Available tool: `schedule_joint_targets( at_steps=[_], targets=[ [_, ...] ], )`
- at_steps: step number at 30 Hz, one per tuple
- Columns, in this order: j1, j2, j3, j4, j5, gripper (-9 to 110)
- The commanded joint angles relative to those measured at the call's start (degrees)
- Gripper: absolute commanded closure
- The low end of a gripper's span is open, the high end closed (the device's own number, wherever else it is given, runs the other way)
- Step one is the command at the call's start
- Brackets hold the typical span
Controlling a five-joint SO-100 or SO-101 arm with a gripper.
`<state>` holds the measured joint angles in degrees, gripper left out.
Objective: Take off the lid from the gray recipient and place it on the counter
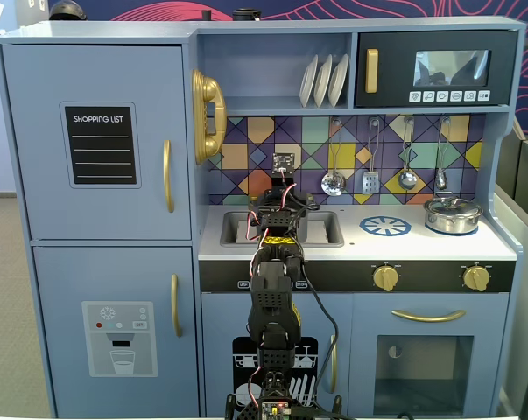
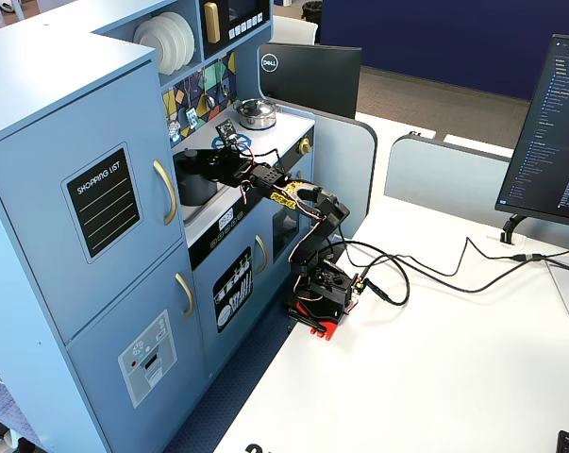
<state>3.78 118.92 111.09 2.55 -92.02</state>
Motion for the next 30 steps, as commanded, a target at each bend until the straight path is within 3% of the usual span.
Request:
schedule_joint_targets(
  at_steps=[1,3,23,30],
  targets=[
    [-1.67,0.18,-4.39,-1.58,-1.14,95],
    [-2.02,0.53,-4.39,-0.79,-1.58,101],
    [1.14,10.02,-7.21,1.14,-1.14,102],
    [9.05,11.69,-9.49,4.39,0.79,102]
  ],
)
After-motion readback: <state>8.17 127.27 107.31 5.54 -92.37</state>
